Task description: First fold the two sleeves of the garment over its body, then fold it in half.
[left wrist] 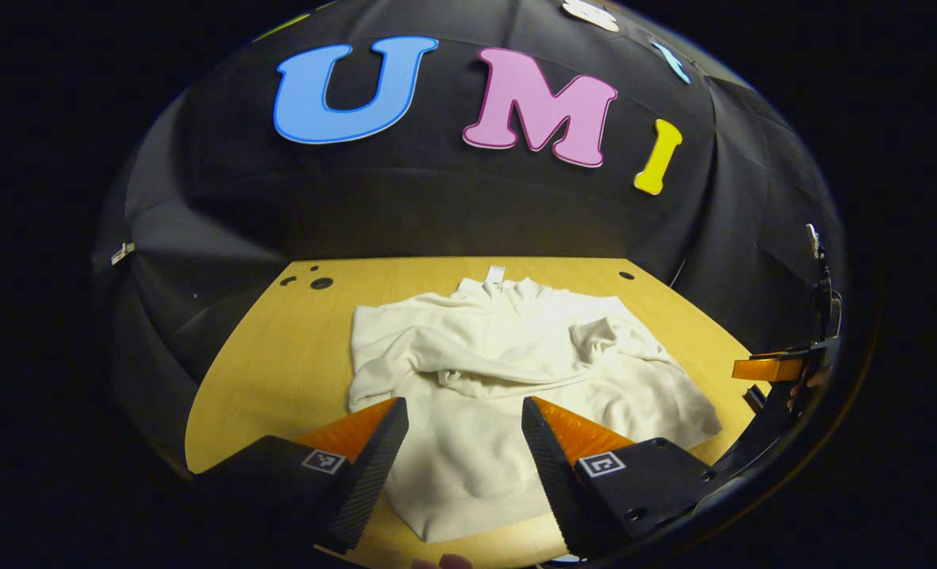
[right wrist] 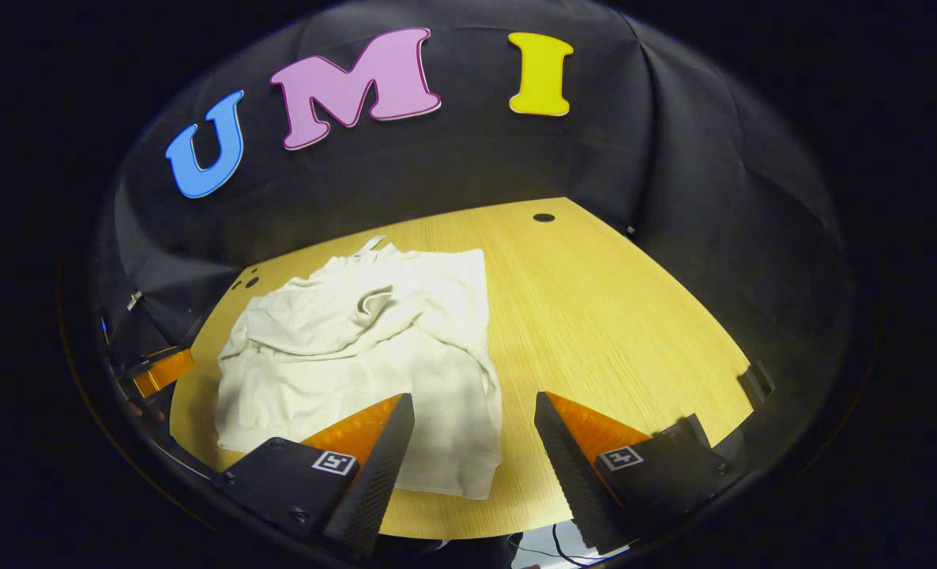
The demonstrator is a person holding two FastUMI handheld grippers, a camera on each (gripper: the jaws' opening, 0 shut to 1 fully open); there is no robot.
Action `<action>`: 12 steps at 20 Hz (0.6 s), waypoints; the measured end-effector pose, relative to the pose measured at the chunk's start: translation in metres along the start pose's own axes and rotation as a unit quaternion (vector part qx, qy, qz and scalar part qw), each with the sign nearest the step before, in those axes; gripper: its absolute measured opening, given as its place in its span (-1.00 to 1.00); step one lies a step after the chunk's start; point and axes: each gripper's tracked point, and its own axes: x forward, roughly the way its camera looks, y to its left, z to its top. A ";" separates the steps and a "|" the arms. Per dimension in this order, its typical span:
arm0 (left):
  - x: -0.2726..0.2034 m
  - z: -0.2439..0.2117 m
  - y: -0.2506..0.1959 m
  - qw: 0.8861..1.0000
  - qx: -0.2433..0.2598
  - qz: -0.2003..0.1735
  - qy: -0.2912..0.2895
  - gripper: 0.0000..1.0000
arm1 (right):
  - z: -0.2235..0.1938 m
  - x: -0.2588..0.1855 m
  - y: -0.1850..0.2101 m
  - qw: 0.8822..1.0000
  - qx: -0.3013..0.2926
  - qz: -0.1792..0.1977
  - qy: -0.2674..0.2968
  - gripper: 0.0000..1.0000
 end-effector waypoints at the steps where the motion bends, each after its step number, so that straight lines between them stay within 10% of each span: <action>1: -0.002 -0.011 0.004 1.000 -0.002 0.005 0.010 0.83 | -0.008 0.002 0.001 1.000 0.001 0.002 0.010 0.91; 12: -0.017 -0.103 0.027 0.993 -0.027 0.032 0.109 0.83 | -0.075 0.017 0.002 0.996 0.003 0.006 0.088 0.94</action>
